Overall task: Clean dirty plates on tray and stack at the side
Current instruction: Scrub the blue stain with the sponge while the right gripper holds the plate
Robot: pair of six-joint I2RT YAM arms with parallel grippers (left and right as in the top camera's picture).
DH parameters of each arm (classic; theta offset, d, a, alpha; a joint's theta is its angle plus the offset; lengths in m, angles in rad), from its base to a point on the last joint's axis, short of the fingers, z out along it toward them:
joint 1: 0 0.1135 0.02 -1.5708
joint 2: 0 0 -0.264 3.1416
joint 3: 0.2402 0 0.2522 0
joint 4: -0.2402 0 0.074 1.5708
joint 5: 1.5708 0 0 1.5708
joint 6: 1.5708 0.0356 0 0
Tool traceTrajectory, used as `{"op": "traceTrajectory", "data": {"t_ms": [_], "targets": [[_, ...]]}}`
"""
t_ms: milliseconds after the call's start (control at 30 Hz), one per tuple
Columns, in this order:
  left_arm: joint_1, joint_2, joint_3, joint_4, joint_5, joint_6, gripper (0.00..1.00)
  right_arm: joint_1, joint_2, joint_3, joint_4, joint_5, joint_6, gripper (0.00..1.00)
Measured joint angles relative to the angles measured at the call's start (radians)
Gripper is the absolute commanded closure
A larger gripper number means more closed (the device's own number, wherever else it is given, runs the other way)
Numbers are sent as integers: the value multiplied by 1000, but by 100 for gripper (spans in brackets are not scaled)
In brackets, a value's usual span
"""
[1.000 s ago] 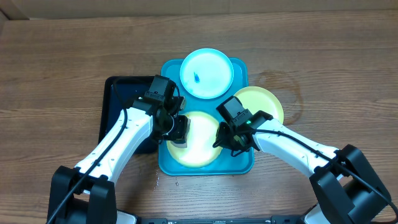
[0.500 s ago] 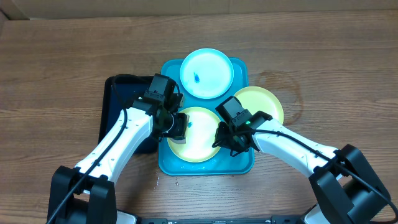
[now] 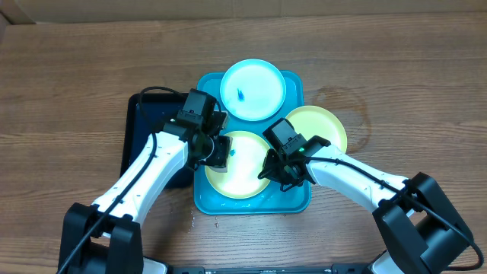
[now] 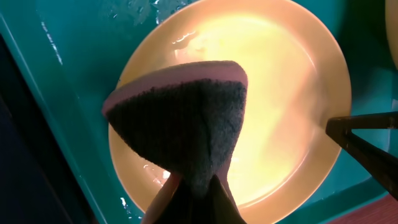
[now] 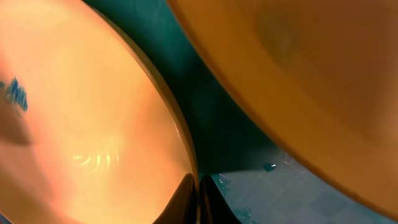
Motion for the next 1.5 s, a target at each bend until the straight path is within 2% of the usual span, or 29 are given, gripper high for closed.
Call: {"op": "traceTrajectory", "data": {"t_ms": [233, 467, 767, 967, 1267, 1500], "targets": [[-50, 3, -6, 11, -54, 0, 96, 0, 0, 0, 0, 0, 0, 96], [-64, 90, -9, 89, -131, -12, 96, 0, 0, 0, 0, 0, 0, 96], [-64, 197, -8, 136, -128, -12, 96, 0, 0, 0, 0, 0, 0, 96], [-45, 225, 11, 123, -44, 14, 96, 0, 1, 0, -6, 2, 0, 96], [-52, 265, 18, 67, 273, 130, 96, 0, 1, 0, -8, 3, 0, 96], [-62, 267, 145, -72, 293, 150, 96, 0, 1, 0, -6, 3, 0, 96]]}}
